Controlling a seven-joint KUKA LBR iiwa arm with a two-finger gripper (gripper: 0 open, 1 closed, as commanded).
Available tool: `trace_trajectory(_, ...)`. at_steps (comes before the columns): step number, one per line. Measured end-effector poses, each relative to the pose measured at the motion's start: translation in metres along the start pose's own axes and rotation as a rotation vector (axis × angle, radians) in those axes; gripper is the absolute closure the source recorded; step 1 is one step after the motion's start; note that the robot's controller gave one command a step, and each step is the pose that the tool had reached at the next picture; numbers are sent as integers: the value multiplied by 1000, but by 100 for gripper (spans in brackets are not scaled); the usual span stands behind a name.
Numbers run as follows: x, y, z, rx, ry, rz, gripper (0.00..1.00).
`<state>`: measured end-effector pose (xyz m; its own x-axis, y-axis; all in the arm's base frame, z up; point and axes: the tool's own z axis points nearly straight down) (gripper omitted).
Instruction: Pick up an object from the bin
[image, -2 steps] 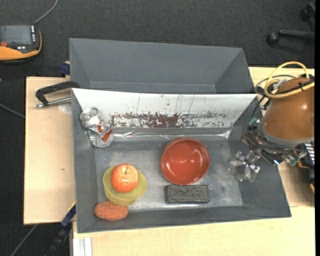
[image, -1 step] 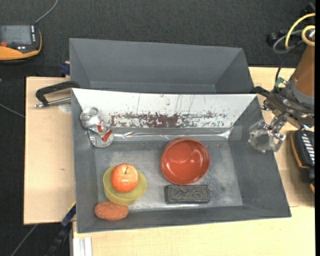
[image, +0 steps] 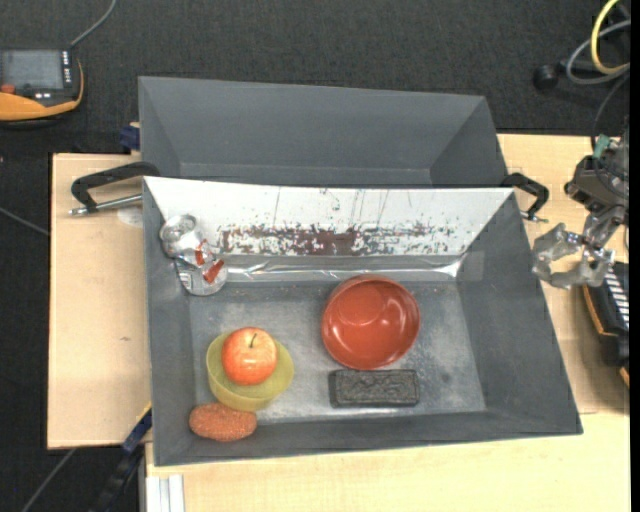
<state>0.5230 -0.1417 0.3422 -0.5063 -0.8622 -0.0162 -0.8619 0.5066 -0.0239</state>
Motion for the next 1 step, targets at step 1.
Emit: trace_trajectory(1, -20, 7, 22, 0, -2, -488, 100)
